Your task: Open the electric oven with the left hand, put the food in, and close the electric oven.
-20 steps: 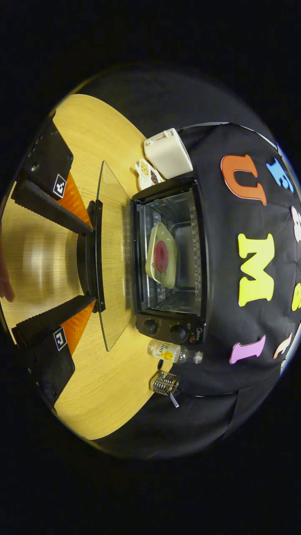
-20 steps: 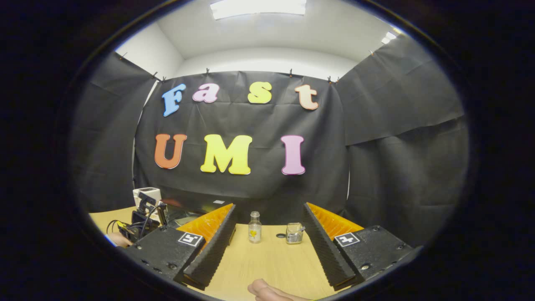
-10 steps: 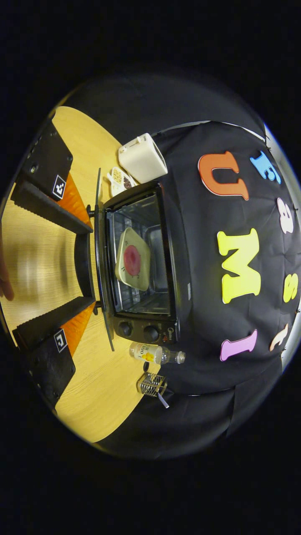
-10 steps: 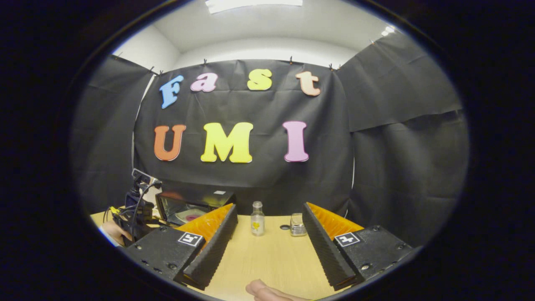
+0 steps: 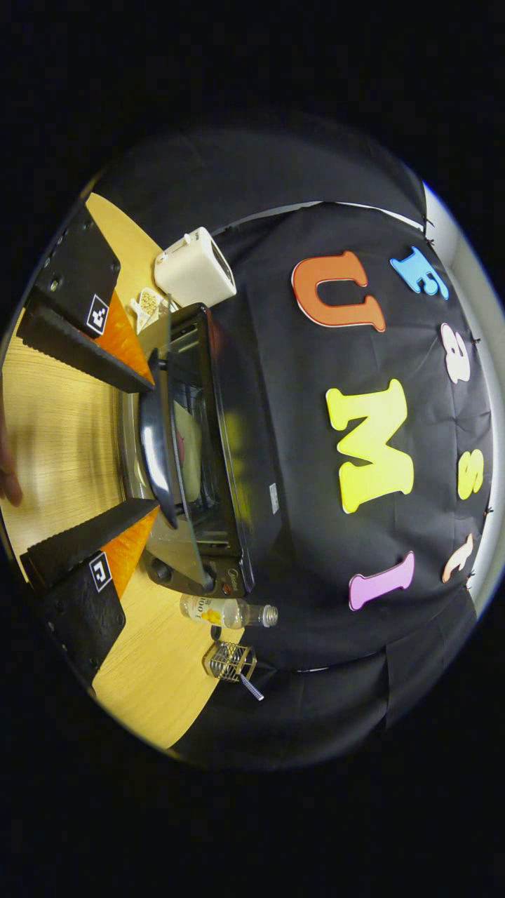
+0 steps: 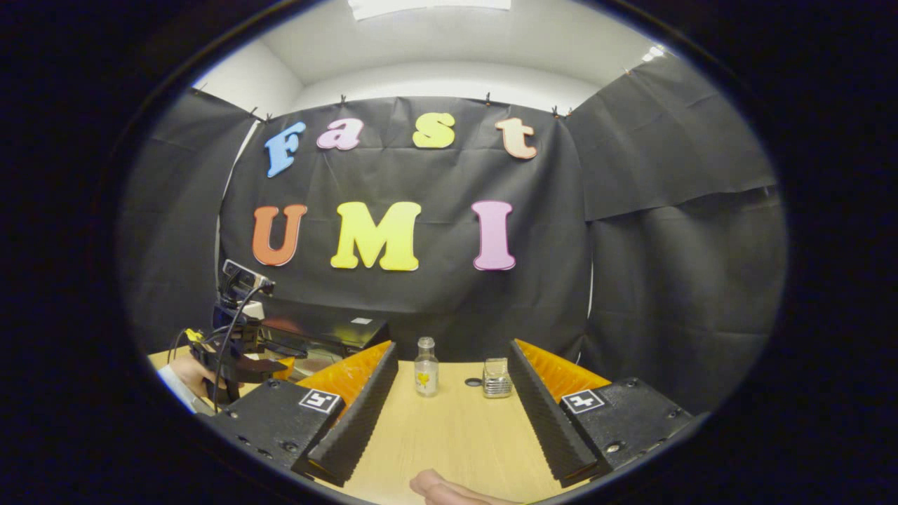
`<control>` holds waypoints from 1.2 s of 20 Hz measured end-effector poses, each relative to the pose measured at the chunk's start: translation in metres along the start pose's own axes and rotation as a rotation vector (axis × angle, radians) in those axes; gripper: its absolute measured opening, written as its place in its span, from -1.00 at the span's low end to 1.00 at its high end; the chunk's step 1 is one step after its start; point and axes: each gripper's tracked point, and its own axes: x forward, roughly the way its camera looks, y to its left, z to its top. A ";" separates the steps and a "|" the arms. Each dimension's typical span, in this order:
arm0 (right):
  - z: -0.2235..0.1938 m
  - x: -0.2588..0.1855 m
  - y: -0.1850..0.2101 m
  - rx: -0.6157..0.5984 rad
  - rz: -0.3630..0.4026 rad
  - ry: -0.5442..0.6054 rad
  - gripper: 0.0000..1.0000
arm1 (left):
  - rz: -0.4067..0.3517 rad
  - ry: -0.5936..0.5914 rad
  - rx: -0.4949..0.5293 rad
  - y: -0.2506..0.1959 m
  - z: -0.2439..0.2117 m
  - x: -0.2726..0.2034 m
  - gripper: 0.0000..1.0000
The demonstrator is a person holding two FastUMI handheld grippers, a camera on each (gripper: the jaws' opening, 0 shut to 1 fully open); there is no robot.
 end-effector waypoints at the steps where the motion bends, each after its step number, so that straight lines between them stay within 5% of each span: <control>1: 0.001 -0.001 0.001 0.003 0.002 -0.002 0.99 | 0.002 0.013 -0.017 0.001 -0.003 0.008 0.93; 9: 0.002 -0.017 0.010 0.029 0.030 -0.005 0.99 | 0.009 0.000 -0.114 0.010 -0.003 -0.008 0.94; 19: 0.014 -0.079 0.031 0.099 0.044 -0.049 0.99 | 0.125 -0.189 -0.074 0.035 0.036 -0.178 0.92; 24: 0.041 -0.127 0.023 0.067 -0.005 -0.096 0.96 | 0.057 -0.269 -0.168 0.028 0.068 -0.269 0.92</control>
